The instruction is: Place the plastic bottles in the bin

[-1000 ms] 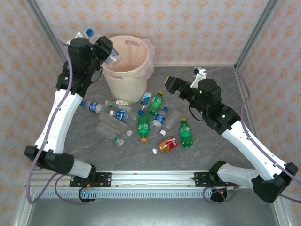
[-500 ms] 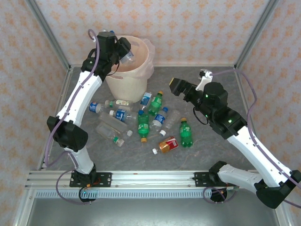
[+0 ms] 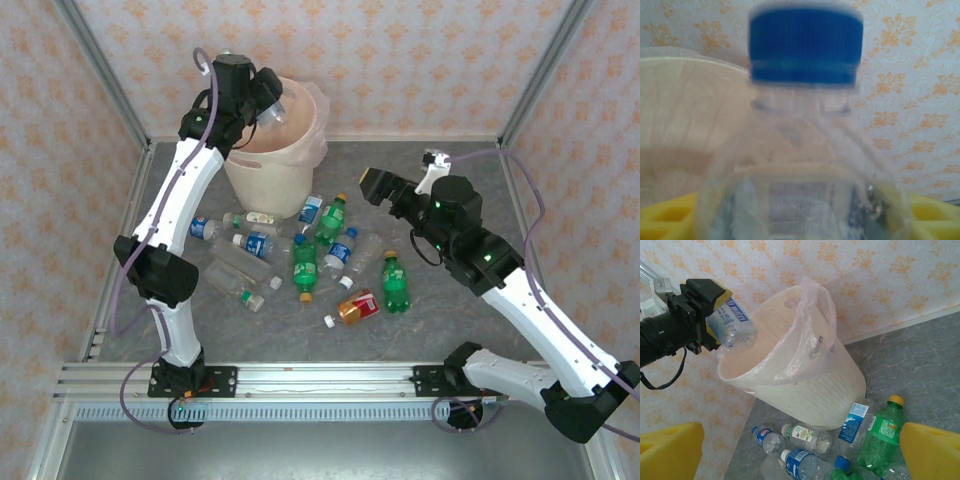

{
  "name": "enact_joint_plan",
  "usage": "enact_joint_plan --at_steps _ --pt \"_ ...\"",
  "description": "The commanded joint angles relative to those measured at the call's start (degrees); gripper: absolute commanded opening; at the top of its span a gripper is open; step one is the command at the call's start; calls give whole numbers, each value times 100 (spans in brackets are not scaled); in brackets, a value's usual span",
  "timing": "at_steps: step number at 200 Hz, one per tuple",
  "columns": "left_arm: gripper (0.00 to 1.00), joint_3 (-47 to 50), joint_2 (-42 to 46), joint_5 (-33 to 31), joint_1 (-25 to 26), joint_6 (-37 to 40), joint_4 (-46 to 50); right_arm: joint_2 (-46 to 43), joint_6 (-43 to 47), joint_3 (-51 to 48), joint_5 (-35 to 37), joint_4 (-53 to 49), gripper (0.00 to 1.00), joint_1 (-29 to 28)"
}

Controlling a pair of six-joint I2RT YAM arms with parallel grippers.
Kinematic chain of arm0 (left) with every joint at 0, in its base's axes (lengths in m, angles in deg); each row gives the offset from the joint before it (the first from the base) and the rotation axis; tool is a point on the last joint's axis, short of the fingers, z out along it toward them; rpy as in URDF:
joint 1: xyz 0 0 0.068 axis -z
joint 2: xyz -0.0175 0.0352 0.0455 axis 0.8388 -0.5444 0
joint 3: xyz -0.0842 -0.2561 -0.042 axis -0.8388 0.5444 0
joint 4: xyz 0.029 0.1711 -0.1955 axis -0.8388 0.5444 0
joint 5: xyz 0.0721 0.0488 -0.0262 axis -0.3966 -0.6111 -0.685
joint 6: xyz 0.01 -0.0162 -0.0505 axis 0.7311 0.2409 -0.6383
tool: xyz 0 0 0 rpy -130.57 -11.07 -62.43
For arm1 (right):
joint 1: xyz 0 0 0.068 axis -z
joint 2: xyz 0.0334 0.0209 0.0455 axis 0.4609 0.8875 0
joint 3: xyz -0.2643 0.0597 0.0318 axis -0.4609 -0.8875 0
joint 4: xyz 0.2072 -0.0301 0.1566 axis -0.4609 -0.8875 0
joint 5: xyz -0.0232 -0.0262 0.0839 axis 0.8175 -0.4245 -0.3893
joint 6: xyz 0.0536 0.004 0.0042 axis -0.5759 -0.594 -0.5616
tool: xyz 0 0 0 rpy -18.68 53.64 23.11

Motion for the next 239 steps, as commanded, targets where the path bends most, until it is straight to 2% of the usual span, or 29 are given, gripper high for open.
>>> enact_joint_plan --at_steps 1,22,35,67,113,145,156,193,239 --pt "79 -192 -96 -9 27 115 256 -63 -96 -111 157 -89 100 -28" --pt "95 -171 -17 -16 26 144 283 -37 -143 -150 257 -220 100 -27" --pt "99 -163 175 18 27 178 288 -18 -188 -150 360 -346 100 -28" --pt "99 37 532 208 44 182 238 -19 -441 -319 698 -527 100 -27" --pt "99 1428 1579 835 91 39 -471 69 -339 -590 896 -1068 100 -18" --pt "99 2422 2326 1080 215 24 -838 255 -282 -814 877 -1631 90 -18" --pt "99 2753 2581 1132 268 15 -973 316 -339 -924 906 -1793 90 -18" --pt "99 3439 3199 1071 489 133 -1060 412 -485 -1501 689 -1972 83 -18" --pt "99 3982 3595 972 656 334 -1049 685 -602 -1991 497 -1957 81 -18"
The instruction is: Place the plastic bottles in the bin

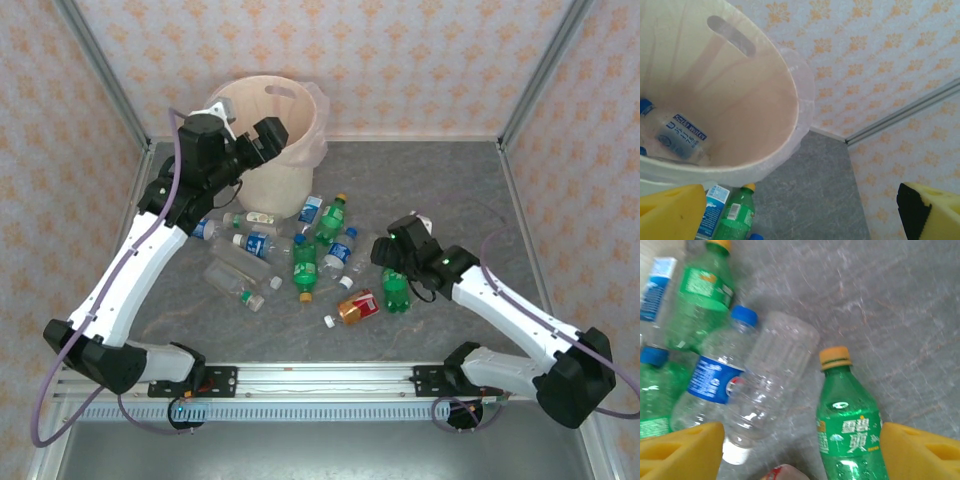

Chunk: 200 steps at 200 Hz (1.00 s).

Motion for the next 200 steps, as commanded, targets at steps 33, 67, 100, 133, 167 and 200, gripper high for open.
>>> enact_joint_plan --at_steps 33,67,100,133,167,200 --pt "99 298 325 -139 51 283 -39 171 -194 -480 -20 -15 81 -18" --pt "99 188 317 -260 50 313 19 355 -209 -810 -105 267 82 -9" --pt "99 167 311 -226 50 291 29 690 -163 -861 -125 382 82 -9" --pt "99 160 369 -297 51 349 206 846 -185 -982 -150 646 81 60" --pt "99 265 460 -279 58 316 128 1195 -82 -945 -250 864 79 142" --pt "99 152 426 -237 55 317 176 1383 2 -965 -270 999 78 275"
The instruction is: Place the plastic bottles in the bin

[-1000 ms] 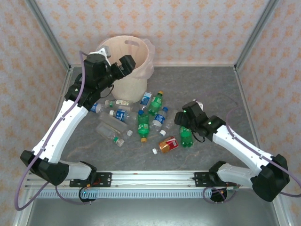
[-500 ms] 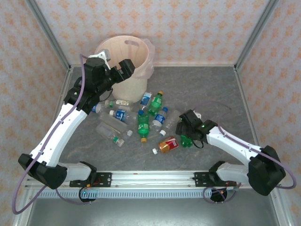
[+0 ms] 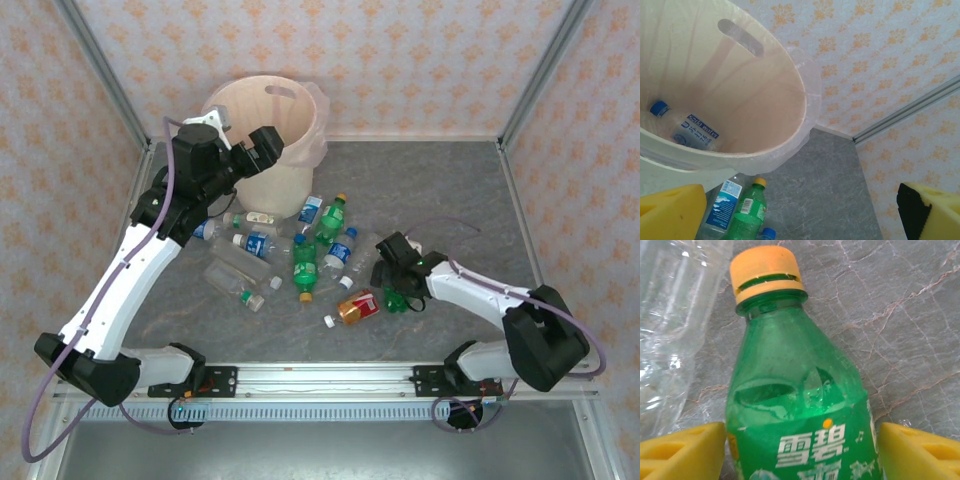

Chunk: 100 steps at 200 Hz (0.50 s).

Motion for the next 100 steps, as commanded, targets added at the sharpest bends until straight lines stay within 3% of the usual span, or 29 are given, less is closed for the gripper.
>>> enact_joint_plan --at_steps 1,100 --pt "99 -110 80 -79 22 110 76 70 81 -70 29 195 77 105" --pt "99 18 262 -201 15 155 151 0 125 -316 -4 223 69 284"
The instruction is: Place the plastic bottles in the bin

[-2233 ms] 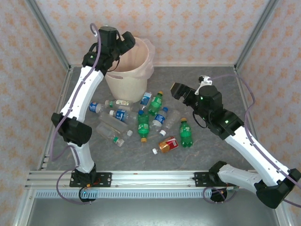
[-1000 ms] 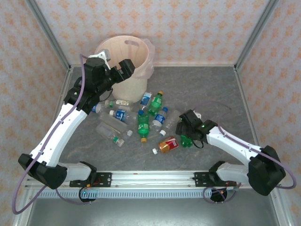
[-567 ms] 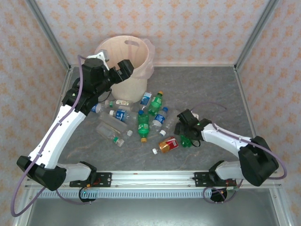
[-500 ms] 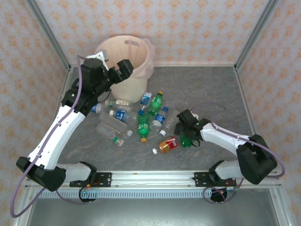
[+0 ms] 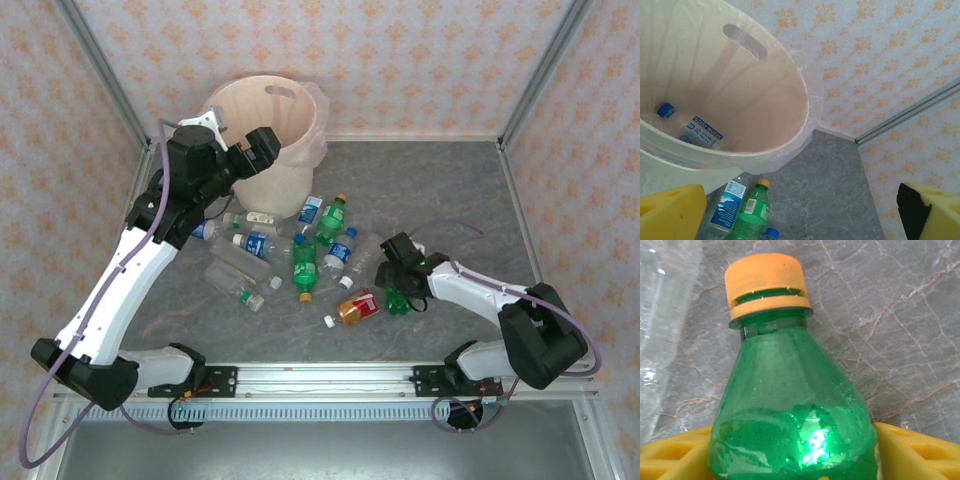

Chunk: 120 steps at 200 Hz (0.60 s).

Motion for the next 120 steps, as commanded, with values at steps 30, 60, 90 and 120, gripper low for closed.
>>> enact_joint_plan --at_steps 30,60,90,120 --pt "99 -31 76 -50 17 100 37 -234 25 -71 242 -183 65 68" --pt "99 -40 54 -48 18 102 50 -494 -12 2 432 -317 62 73" --pt "99 -15 62 -115 19 111 113 -874 -77 136 639 -348 58 77" --pt "99 -48 78 -186 18 146 227 -1401 -80 357 813 -376 56 77"
